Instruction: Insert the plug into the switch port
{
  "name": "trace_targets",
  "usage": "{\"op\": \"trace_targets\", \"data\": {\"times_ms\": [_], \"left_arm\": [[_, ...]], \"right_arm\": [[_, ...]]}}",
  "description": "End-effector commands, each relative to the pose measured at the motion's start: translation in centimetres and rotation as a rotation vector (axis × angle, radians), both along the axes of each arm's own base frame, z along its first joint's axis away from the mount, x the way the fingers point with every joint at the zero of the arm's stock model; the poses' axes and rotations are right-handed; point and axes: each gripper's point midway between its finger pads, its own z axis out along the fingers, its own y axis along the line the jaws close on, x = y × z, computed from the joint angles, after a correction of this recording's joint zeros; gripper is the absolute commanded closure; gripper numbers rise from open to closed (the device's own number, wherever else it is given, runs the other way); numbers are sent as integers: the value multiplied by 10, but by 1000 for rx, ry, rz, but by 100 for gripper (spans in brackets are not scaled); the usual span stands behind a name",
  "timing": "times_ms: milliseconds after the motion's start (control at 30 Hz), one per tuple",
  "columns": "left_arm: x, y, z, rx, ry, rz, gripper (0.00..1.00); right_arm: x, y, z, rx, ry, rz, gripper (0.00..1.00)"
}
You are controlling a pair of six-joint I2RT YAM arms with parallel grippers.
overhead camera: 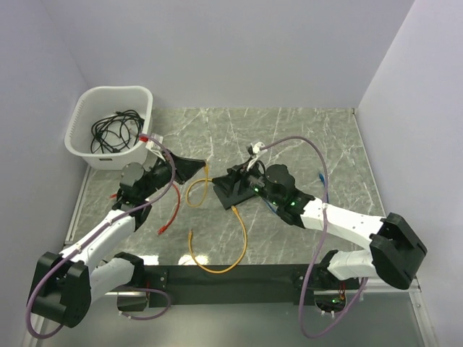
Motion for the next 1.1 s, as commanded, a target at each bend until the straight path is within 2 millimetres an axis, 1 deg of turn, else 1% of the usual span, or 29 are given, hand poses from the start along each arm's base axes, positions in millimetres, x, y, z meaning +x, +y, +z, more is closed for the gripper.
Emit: {"op": "trace_targets", "data": {"times_ms": [0, 33, 67, 133, 167, 200, 233, 267, 300, 367, 400, 433, 500, 533, 567, 633, 667, 700, 733, 767, 800, 833, 867, 900, 933, 967, 1033, 1067], "left_arm": [[-3, 0, 18, -32, -68, 11, 99], [-3, 0, 17, -29, -65, 10, 99], [-3, -1, 17, -27, -67, 9, 99], [-5, -2, 14, -28, -65, -2, 99], [-5, -3, 16, -32, -68, -4, 99], [-6, -3, 16, -35, -70, -3, 100], [-6, -3, 16, -36, -70, -5, 99], [-7, -3, 17, -42, -73, -9, 99], [-8, -4, 18, -45, -78, -13, 100], [-10, -6, 20, -50, -81, -25, 99], [-11, -6, 20, -52, -81, -30, 100], [-12, -7, 18, -52, -78, -38, 99], [-13, -8, 20, -62, -85, -44, 100], [-15, -8, 20, -63, -86, -49, 100], [-16, -8, 20, -65, -88, -51, 100], [-17, -8, 21, -61, -94, -53, 95], [-18, -7, 21, -57, -94, -47, 89], [-17, -6, 22, -52, -96, -35, 71], [-18, -2, 23, -42, -86, -16, 60], [-18, 1, 25, -30, -93, 8, 52], [-15, 10, 35, -39, -112, 75, 42], [-12, 15, 31, -18, -70, 108, 39], [-10, 20, 33, -7, -71, 144, 37], [-7, 26, 34, 3, -60, 189, 36], [-9, 30, 47, -1, -79, 208, 36], [-9, 33, 42, 22, -52, 223, 36], [-6, 42, 53, 22, -48, 284, 36], [-6, 43, 44, 49, -1, 297, 36]], "right_arm": [[9, 15, 30, 57, -38, 0, 21], [10, 18, 34, 64, -40, 5, 21], [12, 21, 32, 62, -36, 11, 21], [11, 28, 37, 74, -38, 32, 22], [13, 31, 33, 67, -29, 35, 23], [15, 34, 37, 72, -32, 38, 24], [16, 36, 35, 69, -26, 41, 25], [17, 39, 28, 58, -13, 47, 28], [17, 42, 31, 63, -18, 56, 30], [16, 47, 26, 60, -9, 80, 45], [15, 49, 27, 62, -14, 93, 54], [15, 51, 27, 61, -13, 102, 71], [13, 57, 24, 55, -11, 134, 84], [12, 57, 24, 53, -13, 139, 93], [9, 58, 23, 53, -16, 156, 98], [5, 56, 23, 57, -31, 169, 100], [2, 53, 29, 70, -50, 178, 100], [-4, 51, 26, 66, -59, 194, 100], [-5, 49, 27, 69, -66, 196, 100], [-9, 46, 33, 77, -81, 199, 100], [-10, 43, 29, 66, -82, 195, 100], [-10, 41, 29, 65, -86, 192, 100], [-12, 39, 31, 67, -92, 190, 100], [-13, 38, 28, 55, -88, 189, 100], [-13, 37, 27, 52, -87, 187, 100], [-13, 37, 29, 55, -88, 187, 100], [-13, 36, 28, 50, -88, 181, 100], [-12, 36, 30, 51, -89, 175, 100]]}}
